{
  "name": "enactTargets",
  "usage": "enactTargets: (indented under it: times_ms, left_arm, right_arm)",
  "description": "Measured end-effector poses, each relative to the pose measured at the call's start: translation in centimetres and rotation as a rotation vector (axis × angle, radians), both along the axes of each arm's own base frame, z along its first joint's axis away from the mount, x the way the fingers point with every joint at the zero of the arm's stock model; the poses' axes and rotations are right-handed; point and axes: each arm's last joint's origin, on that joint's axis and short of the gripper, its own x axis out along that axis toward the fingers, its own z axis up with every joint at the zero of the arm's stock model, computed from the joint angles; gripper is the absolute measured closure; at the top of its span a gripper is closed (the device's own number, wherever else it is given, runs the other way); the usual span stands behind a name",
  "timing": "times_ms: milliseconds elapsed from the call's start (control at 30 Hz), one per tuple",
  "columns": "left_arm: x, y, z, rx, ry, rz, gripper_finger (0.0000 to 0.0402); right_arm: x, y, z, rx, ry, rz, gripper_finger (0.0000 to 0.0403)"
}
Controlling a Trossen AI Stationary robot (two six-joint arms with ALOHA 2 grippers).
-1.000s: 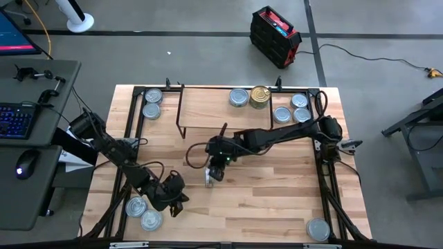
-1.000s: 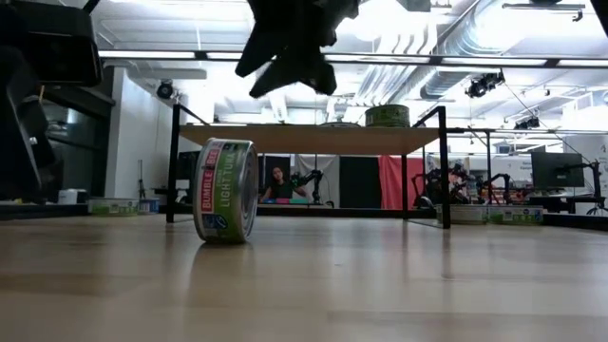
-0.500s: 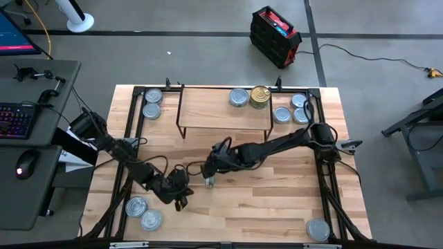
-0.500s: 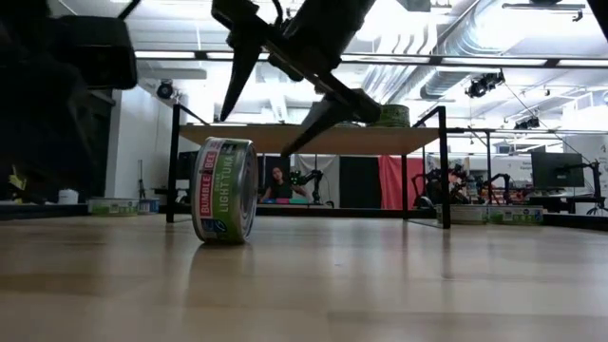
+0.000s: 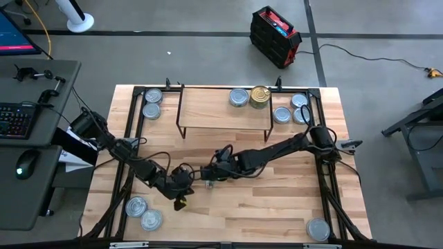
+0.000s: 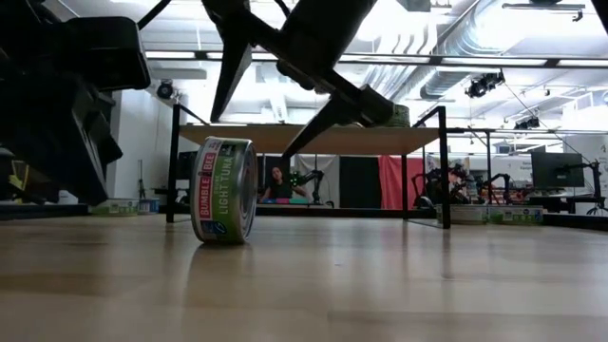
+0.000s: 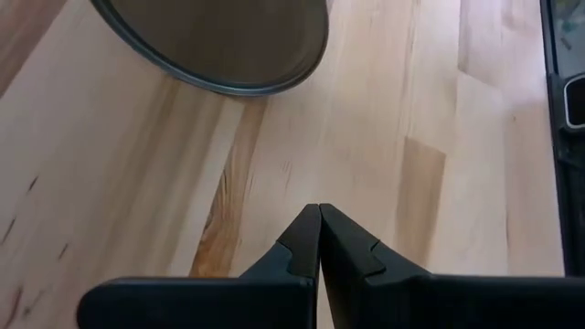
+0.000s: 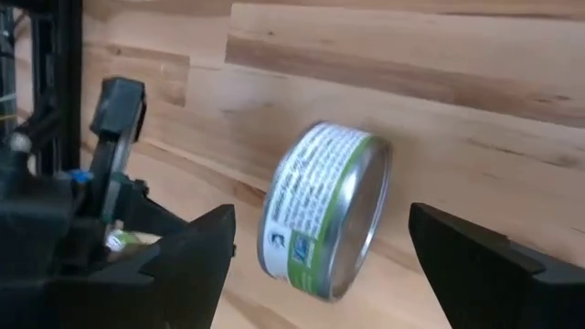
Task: Stack canned seafood by type on shelf
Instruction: Stack the light green tuna can on top of the other light green tuna can on the shelf
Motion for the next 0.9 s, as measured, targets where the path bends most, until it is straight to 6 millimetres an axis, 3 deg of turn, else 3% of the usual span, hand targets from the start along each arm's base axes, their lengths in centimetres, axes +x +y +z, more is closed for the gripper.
enactTargets:
  times_ms: [200, 333, 567, 700, 900]
  left_arm:
    - [0.1, 0.3, -0.1, 0.020, 0.008, -0.003, 0.0401]
    - [0.2, 0.6, -0.1, 0.032, 0.012, -0.003, 0.0401]
    - [0.4, 1.0, -0.1, 0.034, 0.016, 0.014, 0.0401]
    - [0.4, 1.0, -0.1, 0.026, 0.018, 0.024, 0.0401]
    - [0.4, 1.0, -0.1, -0.002, 0.023, 0.056, 0.0401]
  right_arm:
    - [0.2, 0.1, 0.1, 0.027, -0.018, 0.010, 0.0085]
    - [0.5, 0.2, -0.9, 0.050, 0.005, 0.015, 0.0085]
    - [3.3, 1.1, -1.7, 0.046, 0.019, 0.088, 0.0085]
    - [4.0, 1.3, -1.9, -0.007, 0.122, 0.142, 0.0087]
    - [4.0, 1.2, -1.9, -0.071, 0.249, 0.187, 0.0145]
